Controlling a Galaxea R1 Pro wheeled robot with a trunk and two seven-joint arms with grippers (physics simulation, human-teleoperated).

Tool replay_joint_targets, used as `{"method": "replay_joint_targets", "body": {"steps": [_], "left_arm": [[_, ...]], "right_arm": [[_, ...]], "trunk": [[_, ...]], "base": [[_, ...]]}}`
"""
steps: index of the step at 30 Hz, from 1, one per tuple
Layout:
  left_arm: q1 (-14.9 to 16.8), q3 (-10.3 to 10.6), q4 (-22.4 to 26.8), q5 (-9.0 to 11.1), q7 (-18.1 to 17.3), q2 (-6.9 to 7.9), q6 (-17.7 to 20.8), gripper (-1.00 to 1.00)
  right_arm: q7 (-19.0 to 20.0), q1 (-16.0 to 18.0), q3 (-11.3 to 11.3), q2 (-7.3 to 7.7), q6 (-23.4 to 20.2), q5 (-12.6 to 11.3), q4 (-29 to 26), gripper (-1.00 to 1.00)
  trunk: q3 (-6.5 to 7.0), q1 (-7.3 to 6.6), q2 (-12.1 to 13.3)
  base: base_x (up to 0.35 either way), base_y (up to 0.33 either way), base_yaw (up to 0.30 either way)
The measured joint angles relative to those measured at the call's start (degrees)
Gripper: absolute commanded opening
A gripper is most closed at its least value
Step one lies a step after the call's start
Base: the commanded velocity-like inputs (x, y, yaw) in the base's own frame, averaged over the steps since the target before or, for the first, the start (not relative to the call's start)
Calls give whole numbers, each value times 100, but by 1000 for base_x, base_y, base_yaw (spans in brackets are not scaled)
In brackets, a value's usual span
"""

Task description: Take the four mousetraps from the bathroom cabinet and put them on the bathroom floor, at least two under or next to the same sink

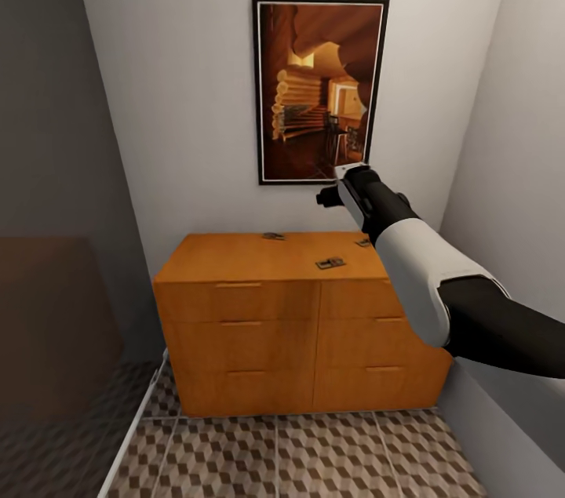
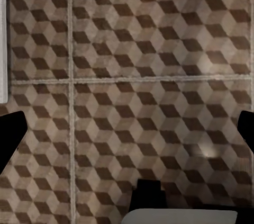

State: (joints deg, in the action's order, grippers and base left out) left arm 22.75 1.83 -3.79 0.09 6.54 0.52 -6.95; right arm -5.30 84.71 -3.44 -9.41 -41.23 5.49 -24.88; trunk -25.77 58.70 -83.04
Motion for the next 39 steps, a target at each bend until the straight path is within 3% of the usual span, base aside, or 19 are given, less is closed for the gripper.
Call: {"method": "replay_joint_targets", "body": {"steps": [17, 31, 39], "left_arm": [[0, 0, 0, 0, 0, -2, 0, 100], [0, 0, 0, 0, -1, -2, 1, 100], [0, 0, 1, 0, -1, -4, 1, 100]], "right_arm": [[323, -29, 2, -13, 9, 5, 182, 100], [409, -36, 13, -1, 592, 11, 828, 100], [962, -36, 21, 80, 786, 6, 1100, 100]], "trunk": [[0, 1, 0], [0, 3, 0], [0, 3, 0]], "base": [[288, 119, 0], [45, 18, 0], [2, 1, 0]]}}
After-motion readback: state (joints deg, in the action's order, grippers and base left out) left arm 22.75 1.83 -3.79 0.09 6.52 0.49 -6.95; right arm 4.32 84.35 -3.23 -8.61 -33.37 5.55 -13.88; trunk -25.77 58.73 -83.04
